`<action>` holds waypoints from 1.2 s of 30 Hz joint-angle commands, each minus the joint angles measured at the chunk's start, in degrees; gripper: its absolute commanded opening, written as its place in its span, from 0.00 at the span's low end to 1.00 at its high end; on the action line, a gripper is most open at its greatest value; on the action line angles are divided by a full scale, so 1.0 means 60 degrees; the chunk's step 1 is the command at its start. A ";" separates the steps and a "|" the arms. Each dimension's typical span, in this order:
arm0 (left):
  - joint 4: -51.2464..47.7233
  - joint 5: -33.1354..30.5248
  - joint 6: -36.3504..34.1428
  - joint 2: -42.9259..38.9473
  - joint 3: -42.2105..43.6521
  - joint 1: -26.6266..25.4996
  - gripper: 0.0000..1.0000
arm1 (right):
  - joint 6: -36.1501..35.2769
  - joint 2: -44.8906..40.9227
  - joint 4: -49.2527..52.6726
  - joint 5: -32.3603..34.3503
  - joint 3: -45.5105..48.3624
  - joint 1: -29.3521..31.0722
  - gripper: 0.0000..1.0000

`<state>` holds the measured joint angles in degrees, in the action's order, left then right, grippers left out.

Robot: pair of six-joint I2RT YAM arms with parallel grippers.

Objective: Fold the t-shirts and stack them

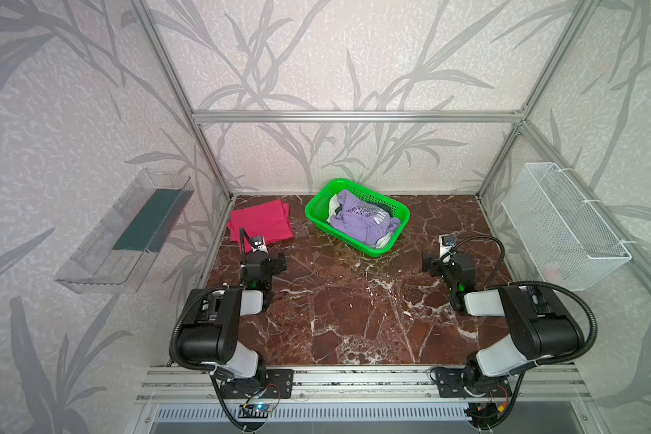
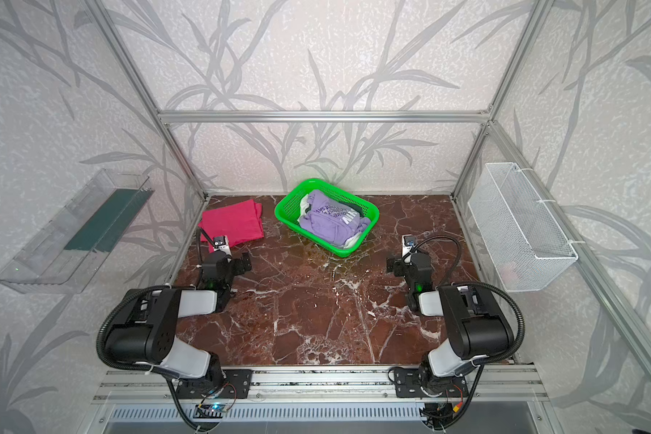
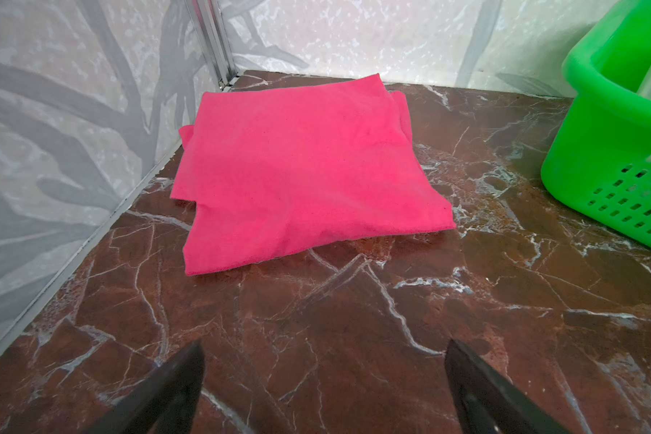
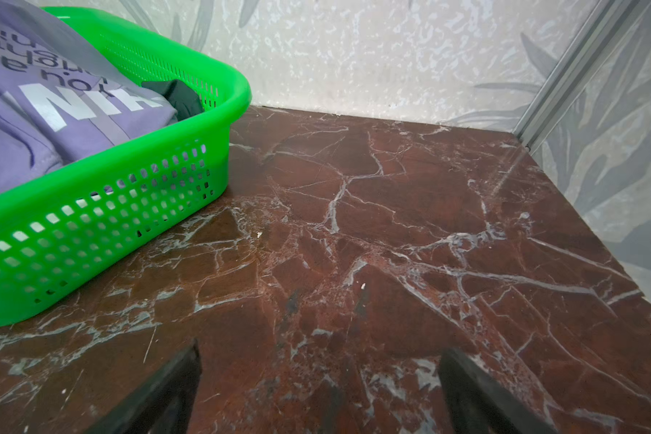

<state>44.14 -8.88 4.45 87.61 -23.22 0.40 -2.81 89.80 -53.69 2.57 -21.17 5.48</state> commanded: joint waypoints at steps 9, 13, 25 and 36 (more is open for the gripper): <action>-0.0032 0.0106 -0.0214 -0.0132 -0.0159 0.0068 0.99 | 0.0094 0.0019 -0.0041 0.0085 -0.0119 -0.0003 0.99; -0.0023 0.0117 -0.0214 -0.0132 -0.0163 0.0075 0.99 | 0.0091 0.0019 -0.0049 0.0085 -0.0120 -0.0004 0.99; -0.0029 0.0133 -0.0221 -0.0137 -0.0160 0.0084 0.99 | 0.0129 0.0004 -0.0256 0.0150 -0.0003 -0.0012 0.99; -0.4174 -0.0979 0.0790 -0.2095 -0.1386 -0.0103 0.99 | 0.0419 -0.2466 0.0581 0.1788 0.0818 0.0409 0.99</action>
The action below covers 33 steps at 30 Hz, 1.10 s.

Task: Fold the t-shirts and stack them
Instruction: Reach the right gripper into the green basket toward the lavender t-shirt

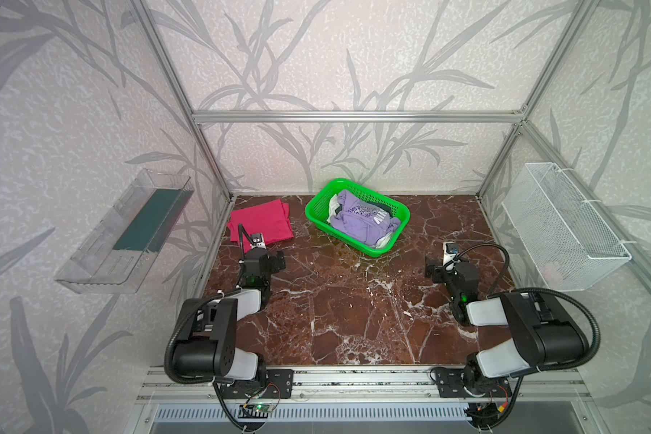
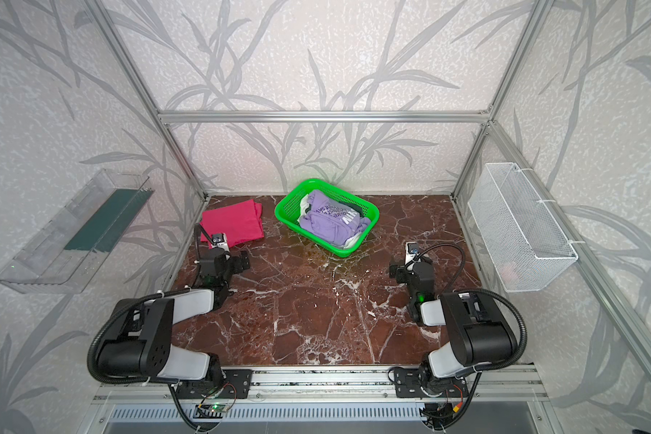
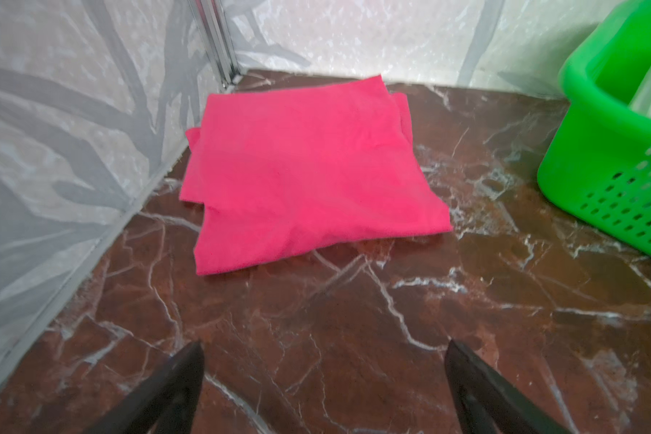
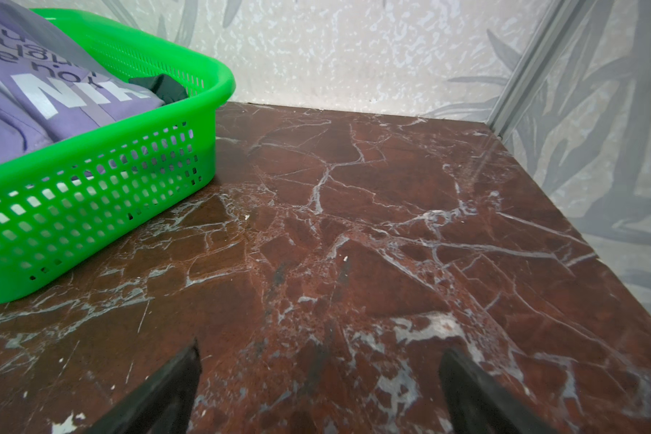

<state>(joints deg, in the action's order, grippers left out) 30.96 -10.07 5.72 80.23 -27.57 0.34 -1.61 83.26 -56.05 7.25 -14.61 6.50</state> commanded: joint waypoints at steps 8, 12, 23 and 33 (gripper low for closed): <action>-0.7727 0.2116 0.2719 -0.2070 -0.3824 -0.1520 0.99 | 0.1181 -0.3017 1.0702 0.0764 -0.4716 0.2209 0.99; -0.9822 0.3640 0.2366 -0.2326 -0.4795 -0.2195 0.99 | 0.1229 -0.1358 1.2194 0.0710 -0.6939 0.3867 0.98; -1.0078 0.4411 0.1080 -0.4628 -0.3274 -0.2320 0.99 | 0.1246 0.4272 1.2794 -0.0239 -1.2304 0.4614 0.86; -1.0014 0.4108 0.0983 -0.4375 -0.3413 -0.2298 0.99 | 0.0764 0.4896 1.2741 -0.0770 -1.2898 0.5195 0.86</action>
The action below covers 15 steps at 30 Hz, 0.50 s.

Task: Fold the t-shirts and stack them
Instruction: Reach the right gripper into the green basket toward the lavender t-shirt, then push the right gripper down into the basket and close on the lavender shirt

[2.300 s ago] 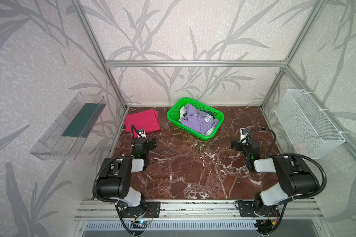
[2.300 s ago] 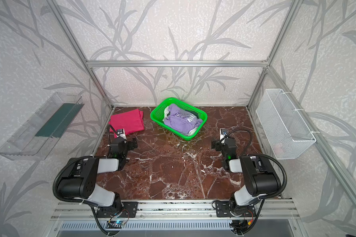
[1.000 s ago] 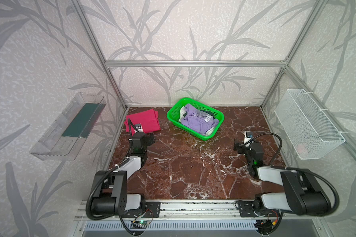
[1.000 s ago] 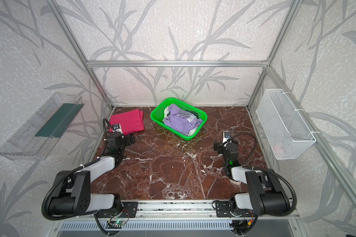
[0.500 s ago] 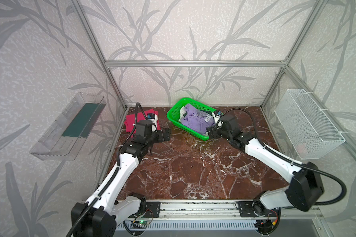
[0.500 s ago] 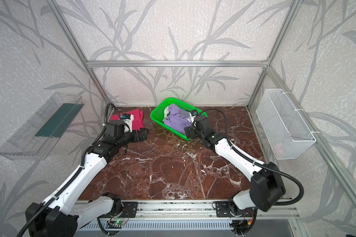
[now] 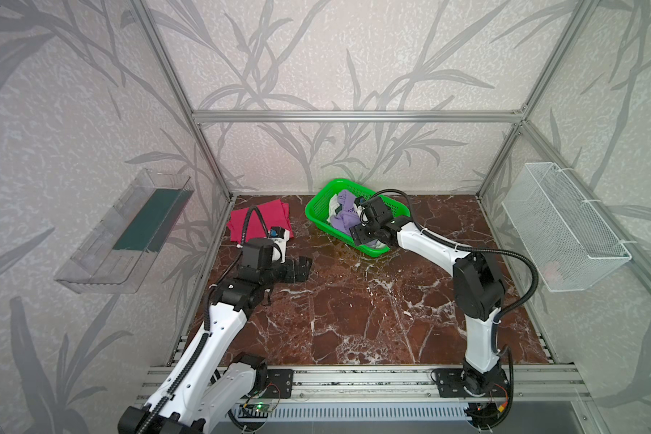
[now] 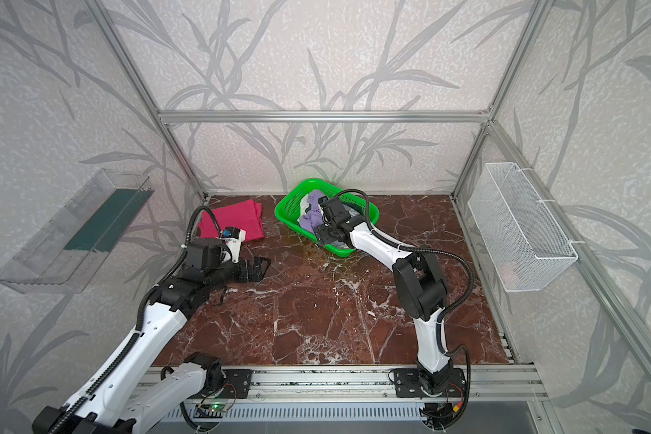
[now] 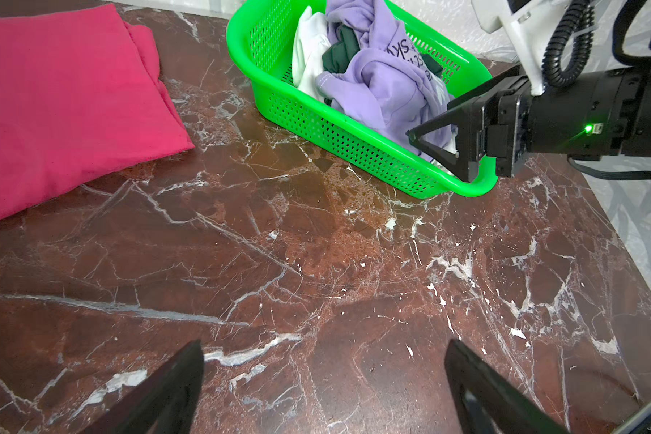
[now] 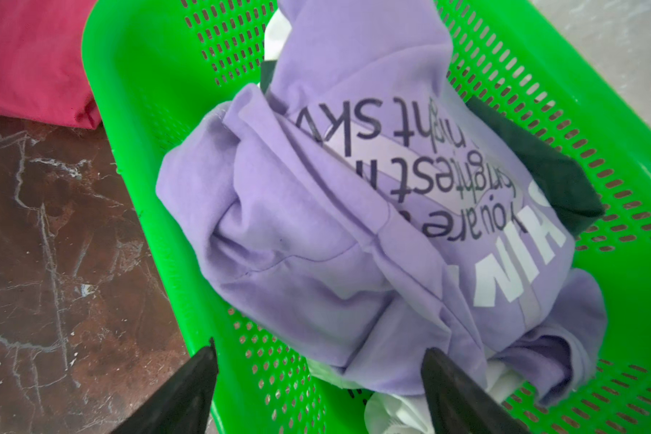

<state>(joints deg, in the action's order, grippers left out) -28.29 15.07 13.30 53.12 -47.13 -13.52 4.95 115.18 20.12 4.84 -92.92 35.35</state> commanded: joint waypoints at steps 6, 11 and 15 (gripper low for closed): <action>-0.0132 -0.0127 -0.0291 0.0243 -0.0223 0.0023 0.99 | -0.0471 -0.0169 -0.0122 -0.0488 0.0478 0.0822 0.86; -0.0117 -0.0324 -0.0282 0.0055 -0.0130 0.0027 0.99 | -0.0471 0.0322 -0.0130 -0.0189 0.0140 0.0817 0.77; 0.0000 -0.0371 -0.0262 -0.0086 -0.0078 0.0025 0.99 | -0.0537 0.0753 0.0080 0.0179 -0.0415 0.0775 0.65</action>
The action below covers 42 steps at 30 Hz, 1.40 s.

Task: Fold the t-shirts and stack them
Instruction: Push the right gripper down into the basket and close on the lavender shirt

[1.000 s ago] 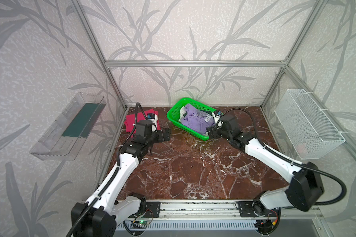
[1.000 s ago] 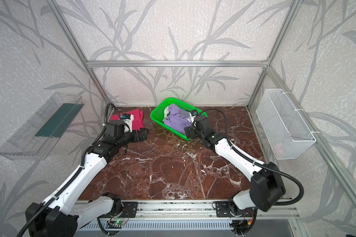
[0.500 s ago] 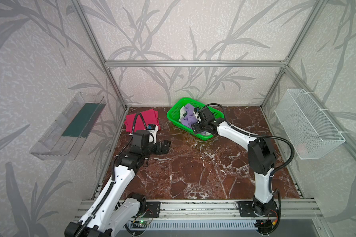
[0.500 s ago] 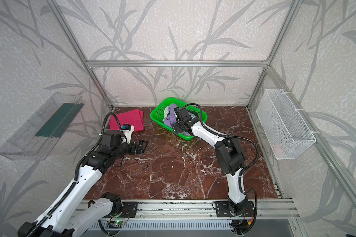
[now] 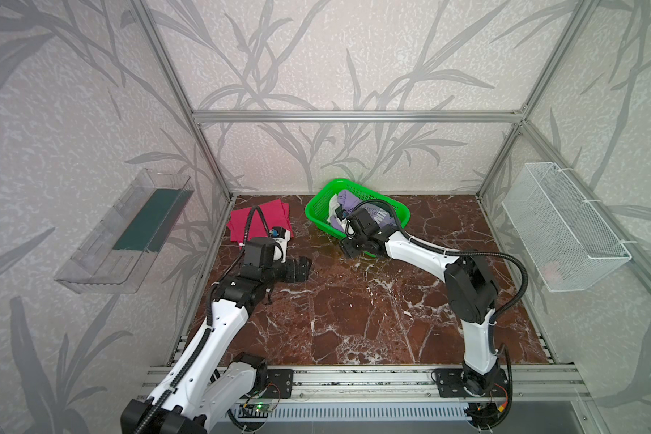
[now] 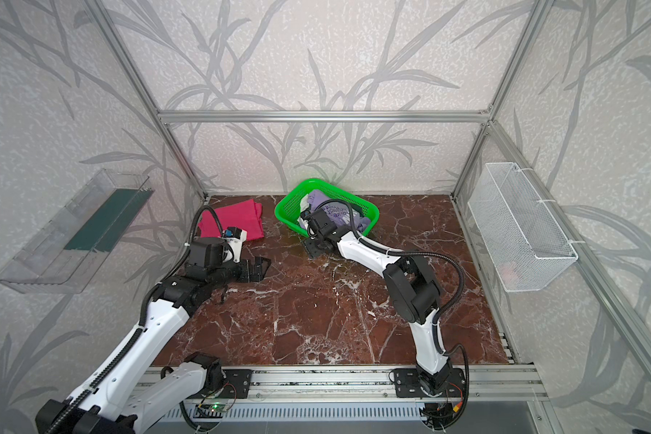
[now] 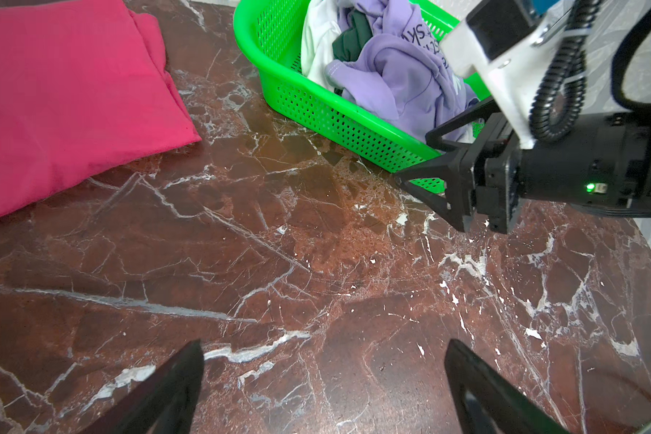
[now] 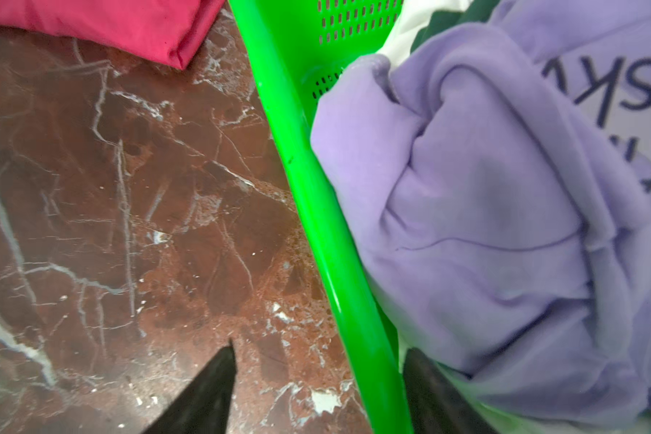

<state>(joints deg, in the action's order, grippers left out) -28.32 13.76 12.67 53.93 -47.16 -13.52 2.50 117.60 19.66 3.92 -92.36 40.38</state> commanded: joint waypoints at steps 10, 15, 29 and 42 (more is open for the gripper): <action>0.0088 -0.0158 -0.0147 -0.0302 -0.0062 0.0078 0.99 | -0.0264 0.0569 0.0290 0.0340 -0.0773 -0.0345 0.34; 0.0105 -0.0123 -0.0133 -0.0258 -0.0058 0.0114 0.99 | -0.0057 -0.0177 -0.0257 0.0320 0.0241 -0.0932 0.21; 0.0120 -0.0102 -0.0184 -0.0250 -0.0041 0.0133 0.99 | -0.0193 -0.1229 -0.0669 -0.0676 0.1918 -0.4970 0.17; 0.0105 -0.0109 -0.0228 -0.0185 -0.0073 0.0158 0.99 | -0.0727 -0.0772 0.0033 -0.1221 0.0676 -0.5646 0.50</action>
<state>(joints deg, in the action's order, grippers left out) -28.23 13.37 12.53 53.01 -47.16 -12.93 -1.39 113.89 18.39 -0.75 -85.82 5.87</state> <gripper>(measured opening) 0.992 0.459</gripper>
